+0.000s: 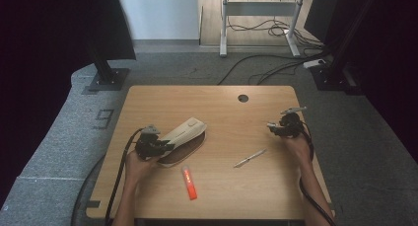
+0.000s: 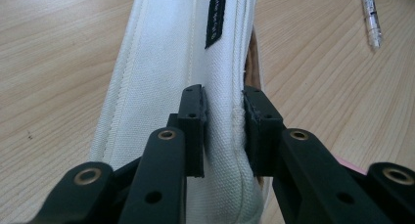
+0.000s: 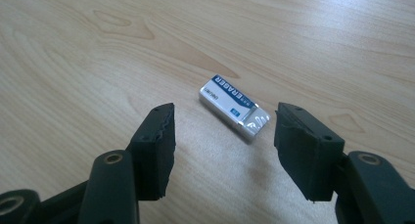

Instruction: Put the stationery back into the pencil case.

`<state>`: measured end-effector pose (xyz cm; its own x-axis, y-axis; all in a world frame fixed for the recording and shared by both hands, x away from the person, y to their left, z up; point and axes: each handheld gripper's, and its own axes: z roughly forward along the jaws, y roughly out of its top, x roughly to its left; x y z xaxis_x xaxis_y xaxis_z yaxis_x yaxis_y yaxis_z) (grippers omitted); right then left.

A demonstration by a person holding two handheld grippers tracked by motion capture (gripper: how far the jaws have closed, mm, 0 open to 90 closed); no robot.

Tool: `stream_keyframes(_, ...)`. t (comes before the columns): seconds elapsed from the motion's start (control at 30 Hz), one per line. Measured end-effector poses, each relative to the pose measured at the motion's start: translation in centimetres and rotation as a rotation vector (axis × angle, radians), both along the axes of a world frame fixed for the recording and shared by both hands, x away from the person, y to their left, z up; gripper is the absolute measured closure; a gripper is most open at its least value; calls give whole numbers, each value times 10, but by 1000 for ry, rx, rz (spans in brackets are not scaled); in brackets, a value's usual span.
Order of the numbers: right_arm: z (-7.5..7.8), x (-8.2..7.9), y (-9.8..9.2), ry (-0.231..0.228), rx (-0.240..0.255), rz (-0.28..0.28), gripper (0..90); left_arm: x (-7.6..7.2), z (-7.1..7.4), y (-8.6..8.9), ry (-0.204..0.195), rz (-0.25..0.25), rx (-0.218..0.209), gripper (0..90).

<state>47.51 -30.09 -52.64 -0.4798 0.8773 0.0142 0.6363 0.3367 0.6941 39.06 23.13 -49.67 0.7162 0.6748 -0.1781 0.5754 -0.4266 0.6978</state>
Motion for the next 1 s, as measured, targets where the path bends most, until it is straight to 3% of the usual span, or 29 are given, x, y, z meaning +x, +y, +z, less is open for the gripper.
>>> stream_keyframes(0.33, -6, 15, 0, 19, -6, -13, 430, 0, -1, 0, 1, -2, -1, 726)
stream_keyframes(0.77, -15, 28, -2, 35, 34, -2, 474, 0, -2, 0, 4, -2, 0, 723)
stream_keyframes(1.0, -13, 25, 0, 51, 32, 35, 588, 0, -2, 0, 4, -2, -1, 722)
